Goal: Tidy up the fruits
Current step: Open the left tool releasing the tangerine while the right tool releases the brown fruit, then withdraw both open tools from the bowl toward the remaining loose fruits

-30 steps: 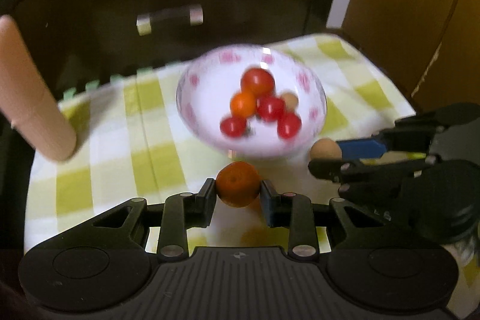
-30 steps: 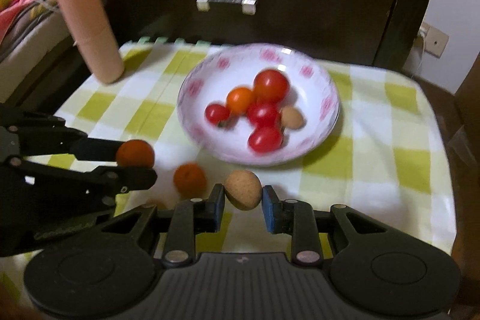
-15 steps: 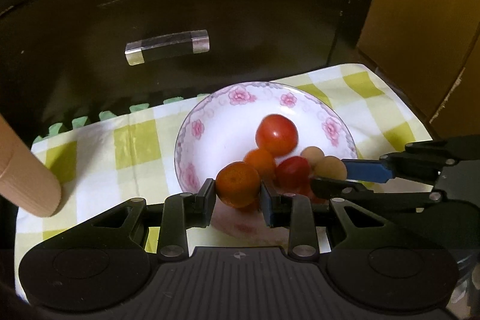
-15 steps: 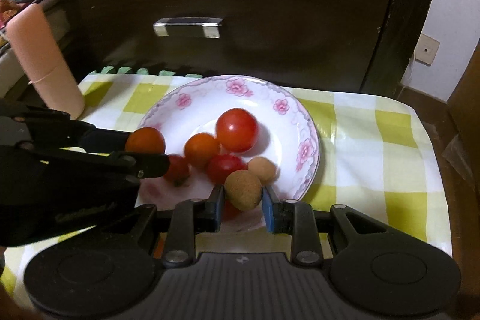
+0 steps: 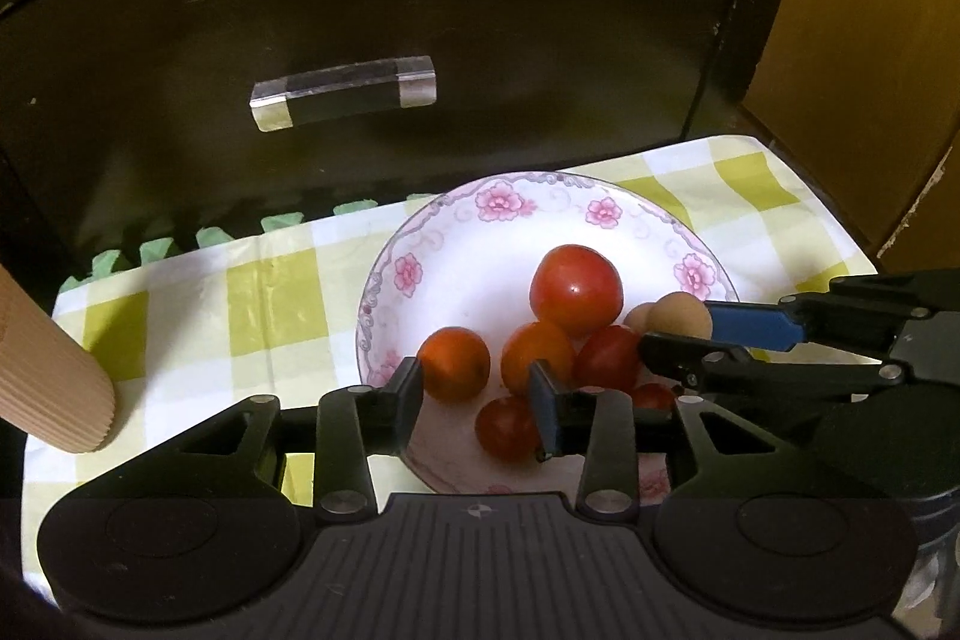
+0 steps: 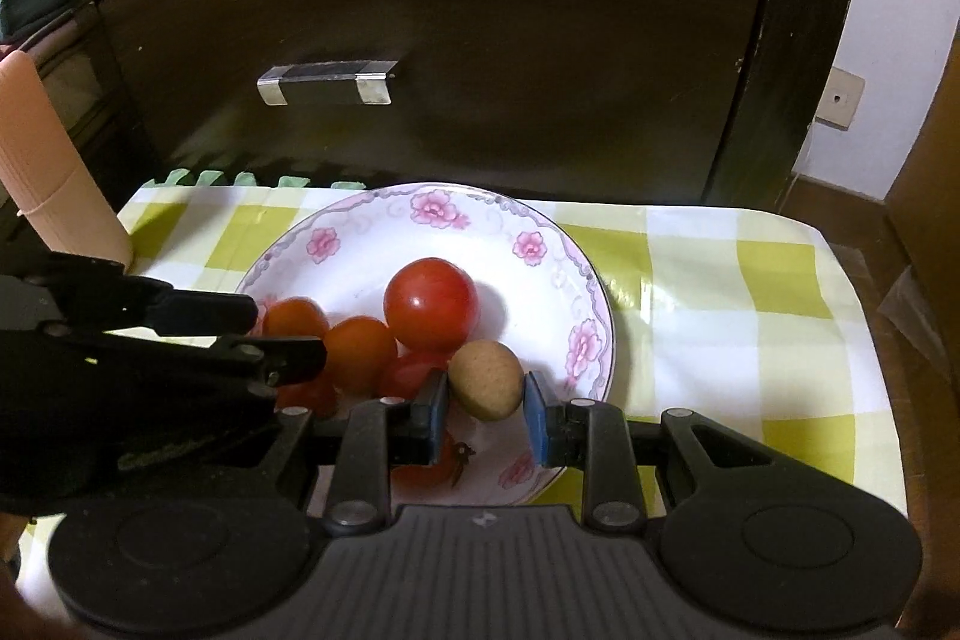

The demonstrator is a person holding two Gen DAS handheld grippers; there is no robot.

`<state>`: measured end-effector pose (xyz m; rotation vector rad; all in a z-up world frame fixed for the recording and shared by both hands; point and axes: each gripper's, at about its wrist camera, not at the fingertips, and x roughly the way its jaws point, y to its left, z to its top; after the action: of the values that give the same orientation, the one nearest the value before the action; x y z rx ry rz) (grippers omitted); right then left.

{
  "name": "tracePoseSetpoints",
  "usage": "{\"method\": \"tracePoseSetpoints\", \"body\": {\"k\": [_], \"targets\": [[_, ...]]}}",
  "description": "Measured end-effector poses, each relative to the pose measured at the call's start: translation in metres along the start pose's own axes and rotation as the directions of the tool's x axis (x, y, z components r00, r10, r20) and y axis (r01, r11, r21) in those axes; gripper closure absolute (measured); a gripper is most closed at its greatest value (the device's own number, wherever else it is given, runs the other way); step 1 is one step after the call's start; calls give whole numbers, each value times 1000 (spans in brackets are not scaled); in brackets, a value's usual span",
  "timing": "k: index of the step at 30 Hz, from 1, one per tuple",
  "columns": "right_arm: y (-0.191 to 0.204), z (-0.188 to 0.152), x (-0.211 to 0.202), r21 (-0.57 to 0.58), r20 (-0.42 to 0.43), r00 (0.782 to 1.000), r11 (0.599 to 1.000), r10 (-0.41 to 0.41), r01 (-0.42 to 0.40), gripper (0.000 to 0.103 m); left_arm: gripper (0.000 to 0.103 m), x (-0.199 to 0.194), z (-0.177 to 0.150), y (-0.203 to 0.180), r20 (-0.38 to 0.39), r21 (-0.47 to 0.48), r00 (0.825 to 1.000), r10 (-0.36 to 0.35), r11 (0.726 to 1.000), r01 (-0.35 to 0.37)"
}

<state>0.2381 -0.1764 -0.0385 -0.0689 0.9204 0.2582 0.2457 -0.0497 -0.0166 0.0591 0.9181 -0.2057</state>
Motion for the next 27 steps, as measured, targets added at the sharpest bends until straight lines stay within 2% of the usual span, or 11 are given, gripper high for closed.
{"method": "tracePoseSetpoints", "body": {"k": [7, 14, 27], "targets": [[-2, 6, -3, 22, 17, 1000, 1000, -11, 10, 75, 44, -11, 3, 4, 27, -9, 1000, 8, 1000, -8], [-3, 10, -21, 38, 56, 998, 999, -22, 19, 73, 43, -28, -2, 3, 42, 6, 999, 2, 1000, -2], [17, -16, -65, 9, 38, 999, 1000, -6, 5, 73, 37, -65, -36, -7, 25, 19, 1000, -20, 1000, 19]]}}
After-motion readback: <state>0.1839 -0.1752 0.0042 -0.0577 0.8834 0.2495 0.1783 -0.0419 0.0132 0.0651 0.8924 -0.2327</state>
